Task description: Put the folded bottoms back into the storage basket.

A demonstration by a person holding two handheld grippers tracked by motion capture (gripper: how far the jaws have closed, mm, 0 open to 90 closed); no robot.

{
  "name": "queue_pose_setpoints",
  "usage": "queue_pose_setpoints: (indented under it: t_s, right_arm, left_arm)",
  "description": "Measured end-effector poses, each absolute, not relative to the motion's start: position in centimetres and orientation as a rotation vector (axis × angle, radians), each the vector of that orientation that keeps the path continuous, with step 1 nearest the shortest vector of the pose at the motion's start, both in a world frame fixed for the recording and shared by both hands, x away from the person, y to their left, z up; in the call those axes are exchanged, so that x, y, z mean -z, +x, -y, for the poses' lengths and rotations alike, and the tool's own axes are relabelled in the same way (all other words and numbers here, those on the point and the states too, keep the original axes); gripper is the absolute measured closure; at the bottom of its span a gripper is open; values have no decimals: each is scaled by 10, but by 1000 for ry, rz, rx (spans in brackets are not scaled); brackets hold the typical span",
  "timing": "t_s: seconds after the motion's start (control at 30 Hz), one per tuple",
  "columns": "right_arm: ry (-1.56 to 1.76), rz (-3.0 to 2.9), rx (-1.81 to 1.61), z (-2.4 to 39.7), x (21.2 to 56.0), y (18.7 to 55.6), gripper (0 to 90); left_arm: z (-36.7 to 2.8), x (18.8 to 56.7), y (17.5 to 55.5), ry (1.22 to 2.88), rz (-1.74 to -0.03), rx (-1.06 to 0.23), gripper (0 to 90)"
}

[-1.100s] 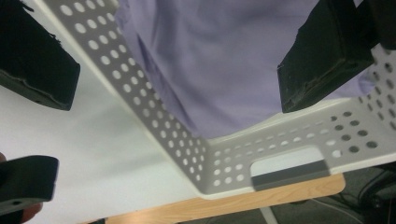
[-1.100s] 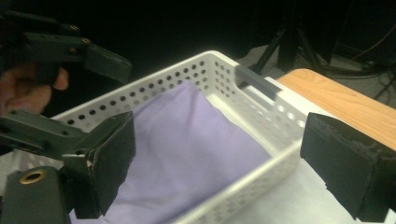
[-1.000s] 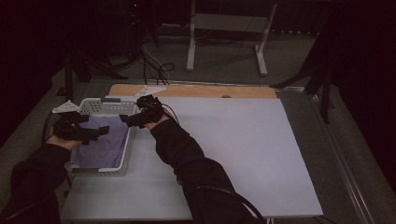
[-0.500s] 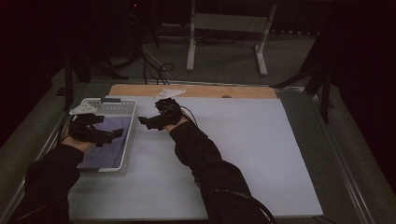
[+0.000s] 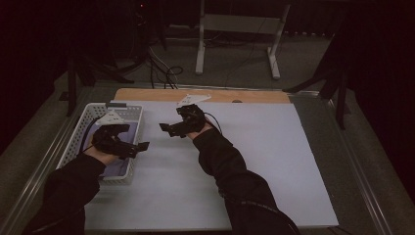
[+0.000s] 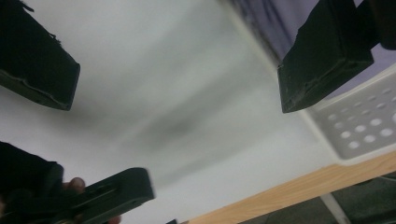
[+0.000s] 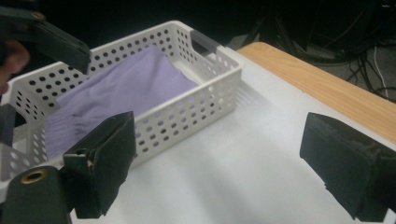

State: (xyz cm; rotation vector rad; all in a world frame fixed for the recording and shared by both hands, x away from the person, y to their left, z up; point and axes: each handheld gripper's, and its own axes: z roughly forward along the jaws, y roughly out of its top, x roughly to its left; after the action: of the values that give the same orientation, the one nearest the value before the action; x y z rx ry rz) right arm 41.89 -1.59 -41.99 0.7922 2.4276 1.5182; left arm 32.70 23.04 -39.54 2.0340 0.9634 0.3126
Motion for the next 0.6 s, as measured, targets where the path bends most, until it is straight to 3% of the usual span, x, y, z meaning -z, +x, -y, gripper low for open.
queue_pose_setpoints:
  t_s: [0.6]
  right_arm:
    - [737,-2475,-1530,53,426,400,111]
  left_arm:
    - [-163,403,304,2090,-803,-230,1]
